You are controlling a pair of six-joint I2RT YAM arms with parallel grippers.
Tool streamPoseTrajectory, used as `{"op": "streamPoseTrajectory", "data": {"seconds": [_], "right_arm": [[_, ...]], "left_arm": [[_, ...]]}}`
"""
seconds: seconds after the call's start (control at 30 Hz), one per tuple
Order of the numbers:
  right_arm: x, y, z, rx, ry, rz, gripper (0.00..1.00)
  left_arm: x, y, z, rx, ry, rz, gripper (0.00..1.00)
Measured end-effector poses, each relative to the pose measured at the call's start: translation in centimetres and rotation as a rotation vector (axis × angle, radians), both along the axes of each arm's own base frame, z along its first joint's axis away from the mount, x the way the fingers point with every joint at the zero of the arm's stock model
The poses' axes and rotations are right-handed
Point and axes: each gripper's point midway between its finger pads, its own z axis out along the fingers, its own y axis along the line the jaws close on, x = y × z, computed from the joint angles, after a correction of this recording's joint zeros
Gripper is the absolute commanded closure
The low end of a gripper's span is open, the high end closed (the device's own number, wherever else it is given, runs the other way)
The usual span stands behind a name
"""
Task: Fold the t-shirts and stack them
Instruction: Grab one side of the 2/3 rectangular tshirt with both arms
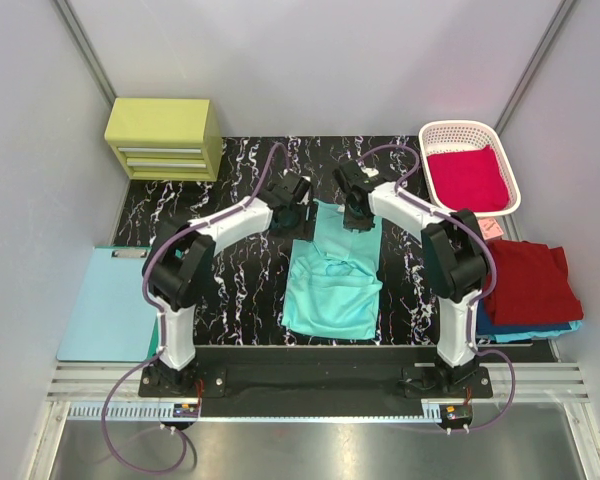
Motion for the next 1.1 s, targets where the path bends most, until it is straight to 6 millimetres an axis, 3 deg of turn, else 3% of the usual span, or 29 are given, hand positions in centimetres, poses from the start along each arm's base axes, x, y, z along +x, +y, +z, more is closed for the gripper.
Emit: {"op": "streamPoseTrajectory", "data": {"seconds": [0.23,0.33,0.43,0.53,0.8,1.1], "right_arm": [[0.5,0.3,-1.9,-0.006,0.013,0.0,0.69],[0.2,0.2,-3.7,-0.023,0.048,-0.002,0.69],[0.7,0.4,-3.8,-0.017,0.04,-0.007,0.69],[1.4,0.8,-3.9,-0.015,0.036,-0.007,0.69],[5.4,2.9,-3.8,0.001,-0.005,0.003,0.67],[10.9,4.7,-3.6,0.031,-0.053,0.013,0.66]], "left_arm": [[0.9,-1.4,0.2,-0.06,-0.028,-0.017,0.31],[0.7,-1.8,-1.2,-0.066,0.002,-0.029,0.33],[0.5,-2.0,-3.1,-0.053,0.039,-0.041,0.34],[1.3,-3.2,-2.7,-0.086,0.032,-0.053,0.35],[4.8,-5.5,-2.9,-0.135,0.016,-0.067,0.37],[8.9,-4.0,-2.5,-0.194,0.017,-0.005,0.38]]}}
